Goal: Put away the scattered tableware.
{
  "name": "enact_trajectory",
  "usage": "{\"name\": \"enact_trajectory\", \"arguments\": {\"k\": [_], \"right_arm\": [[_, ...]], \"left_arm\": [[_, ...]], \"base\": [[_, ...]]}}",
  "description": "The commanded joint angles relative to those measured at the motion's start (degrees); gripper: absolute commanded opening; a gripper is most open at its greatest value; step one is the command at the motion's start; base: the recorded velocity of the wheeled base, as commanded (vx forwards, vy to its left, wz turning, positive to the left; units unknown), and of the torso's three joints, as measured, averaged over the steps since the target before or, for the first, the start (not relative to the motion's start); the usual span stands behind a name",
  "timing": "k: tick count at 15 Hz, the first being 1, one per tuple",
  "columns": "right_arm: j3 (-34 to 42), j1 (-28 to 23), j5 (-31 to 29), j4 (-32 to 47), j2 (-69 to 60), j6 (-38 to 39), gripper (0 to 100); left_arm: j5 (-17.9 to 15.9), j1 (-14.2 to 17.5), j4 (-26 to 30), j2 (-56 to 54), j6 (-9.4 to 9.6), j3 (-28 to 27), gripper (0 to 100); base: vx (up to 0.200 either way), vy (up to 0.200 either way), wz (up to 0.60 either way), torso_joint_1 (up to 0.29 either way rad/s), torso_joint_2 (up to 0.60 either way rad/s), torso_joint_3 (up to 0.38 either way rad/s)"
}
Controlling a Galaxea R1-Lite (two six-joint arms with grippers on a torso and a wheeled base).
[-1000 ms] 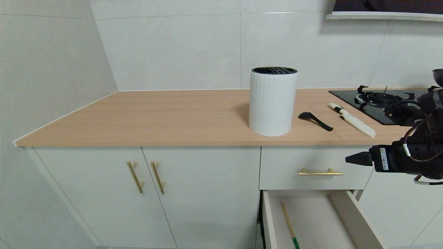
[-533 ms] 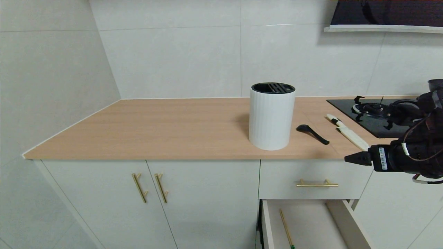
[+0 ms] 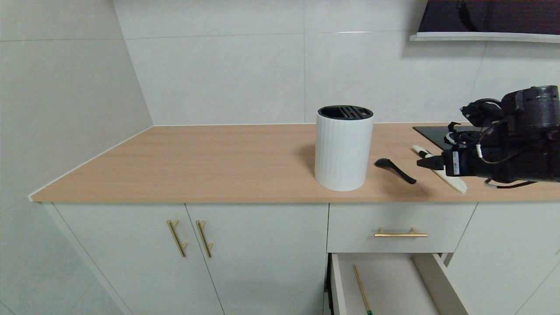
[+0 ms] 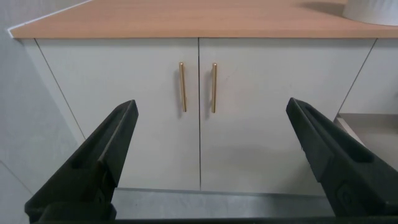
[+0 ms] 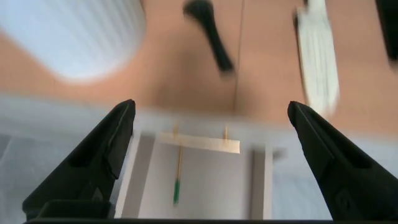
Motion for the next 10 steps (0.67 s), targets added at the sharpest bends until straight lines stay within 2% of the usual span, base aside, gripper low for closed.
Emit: {"name": "enact_trajectory", "arguments": {"k": [1,2,5,7,10], "right_arm": [[-10.4,-2.3,4.0,-0.5,11.5,-1.7,100],[-12.7,-2.7,5.5,-0.5,13.5,-3.4,100],[-13.1,-3.0,12.6,-1.8,17.3,-7.3,100],[-12.8,-4.4,14.0,-3.3,20.0,-10.4,100],[-13.1,-5.7,15.3,-6.9,23.1,-10.5,100]], "left_arm": [[0.0,0.0,0.0,0.0,-0.01,0.0,100],[0.0,0.0,0.0,0.0,-0.01,0.0,100],[0.0,0.0,0.0,0.0,-0.01,0.0,100],[0.0,0.0,0.0,0.0,-0.01,0.0,100],[0.0,0.0,0.0,0.0,-0.01,0.0,100]], "base": [[0.0,0.0,0.0,0.0,0.0,0.0],[0.0,0.0,0.0,0.0,0.0,0.0],[0.0,0.0,0.0,0.0,0.0,0.0],[0.0,0.0,0.0,0.0,0.0,0.0],[0.0,0.0,0.0,0.0,0.0,0.0]]}}
